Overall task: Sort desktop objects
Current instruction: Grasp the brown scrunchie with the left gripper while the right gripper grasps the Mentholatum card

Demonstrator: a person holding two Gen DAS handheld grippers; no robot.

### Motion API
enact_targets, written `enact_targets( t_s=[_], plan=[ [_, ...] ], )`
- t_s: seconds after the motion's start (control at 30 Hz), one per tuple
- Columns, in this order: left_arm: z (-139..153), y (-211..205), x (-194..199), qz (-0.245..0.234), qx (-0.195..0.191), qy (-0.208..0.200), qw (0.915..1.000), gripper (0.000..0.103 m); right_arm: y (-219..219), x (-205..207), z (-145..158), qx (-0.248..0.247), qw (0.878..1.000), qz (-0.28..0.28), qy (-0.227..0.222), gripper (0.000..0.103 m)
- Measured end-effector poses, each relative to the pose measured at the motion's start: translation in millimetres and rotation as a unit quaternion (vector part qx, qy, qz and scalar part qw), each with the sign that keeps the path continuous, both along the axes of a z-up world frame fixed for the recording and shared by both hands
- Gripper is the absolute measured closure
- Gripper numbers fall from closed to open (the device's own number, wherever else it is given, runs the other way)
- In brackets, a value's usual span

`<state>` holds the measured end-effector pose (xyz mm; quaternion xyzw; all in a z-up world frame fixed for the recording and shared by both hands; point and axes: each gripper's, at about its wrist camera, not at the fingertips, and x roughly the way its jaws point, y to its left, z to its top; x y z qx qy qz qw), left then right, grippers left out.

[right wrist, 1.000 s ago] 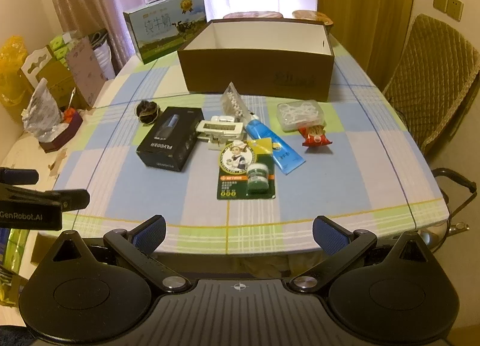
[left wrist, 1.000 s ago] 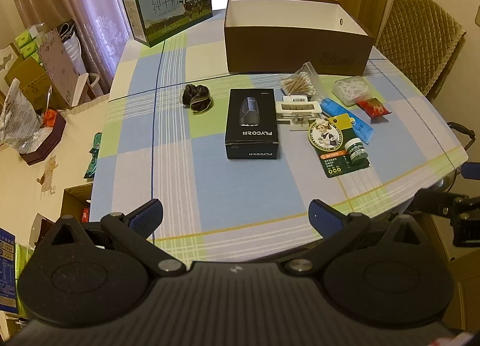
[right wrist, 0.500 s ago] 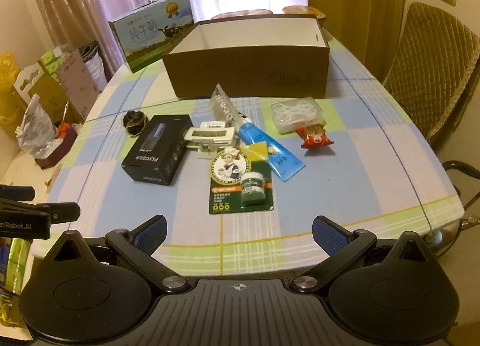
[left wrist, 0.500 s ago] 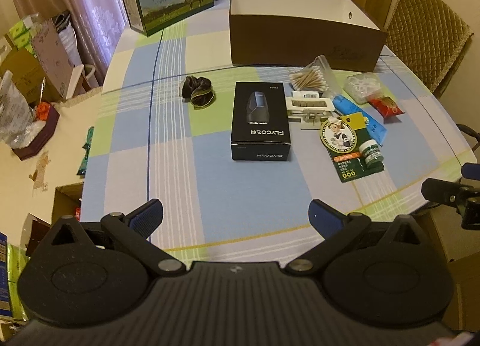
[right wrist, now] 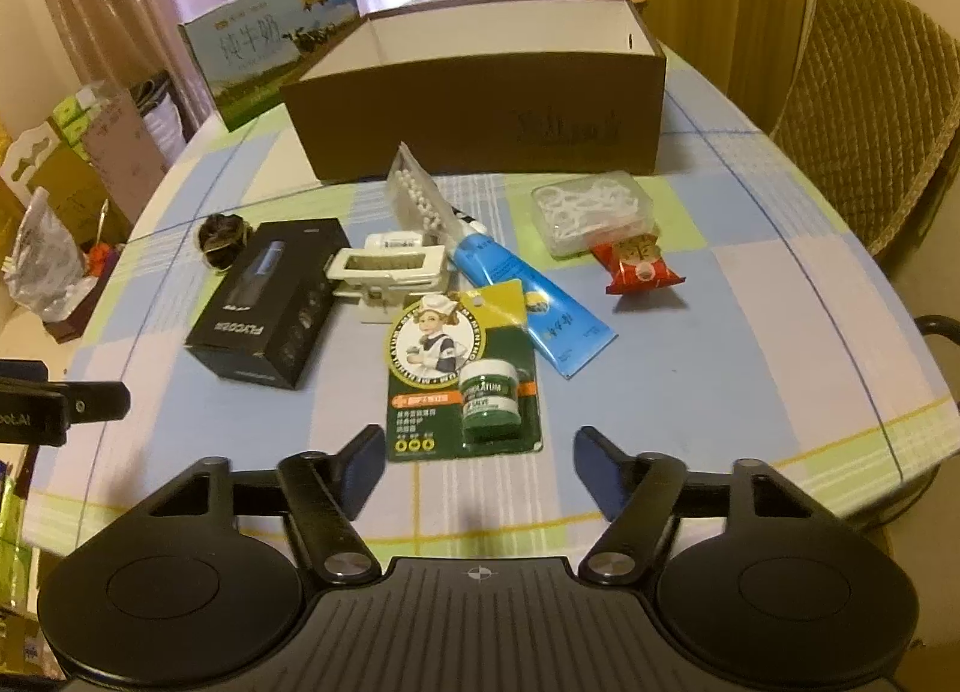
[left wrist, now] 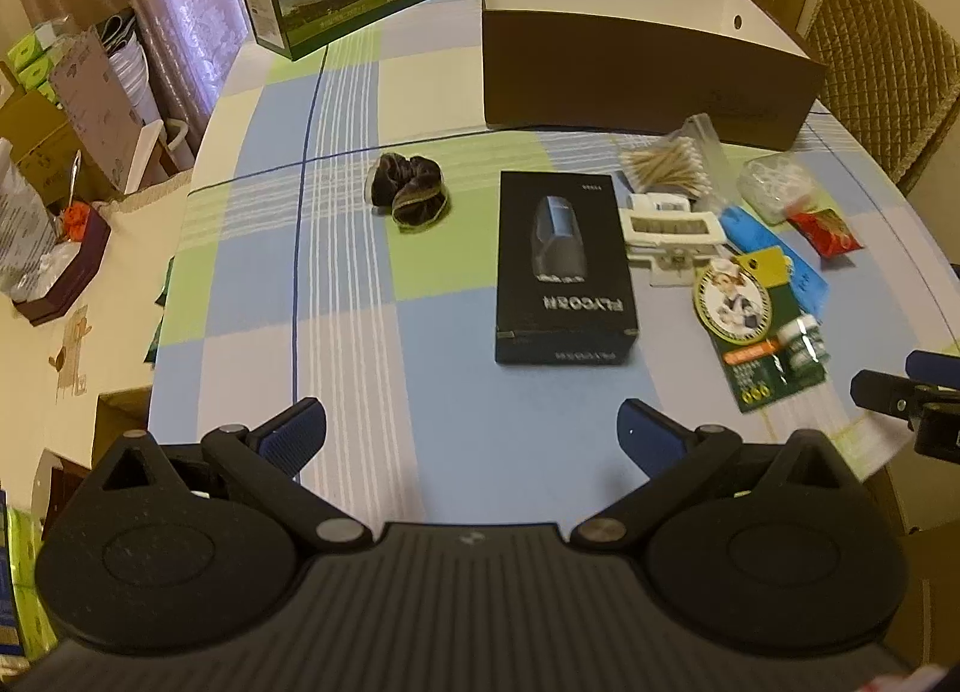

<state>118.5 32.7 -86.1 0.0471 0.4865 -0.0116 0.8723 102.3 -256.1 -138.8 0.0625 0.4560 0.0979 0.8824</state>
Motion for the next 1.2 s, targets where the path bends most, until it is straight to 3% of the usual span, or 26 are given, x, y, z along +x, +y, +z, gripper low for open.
enact_targets(
  t_s=[0.77, 0.87, 1.2],
  plan=[
    [-31, 35, 87, -0.042, 0.019, 0.014, 0.9988, 0.001, 18, 66, -55, -0.039, 0.998, -0.005, 0.058, 0.073],
    [-34, 42, 101, -0.045, 0.027, 0.014, 0.9985, 0.002, 23, 67, -53, -0.053, 0.997, 0.001, 0.051, 0.073],
    [-41, 56, 145, -0.077, 0.035, -0.001, 0.9964, 0.01, 11, 78, -22, -0.029, 0.998, -0.042, 0.023, 0.074]
  ],
)
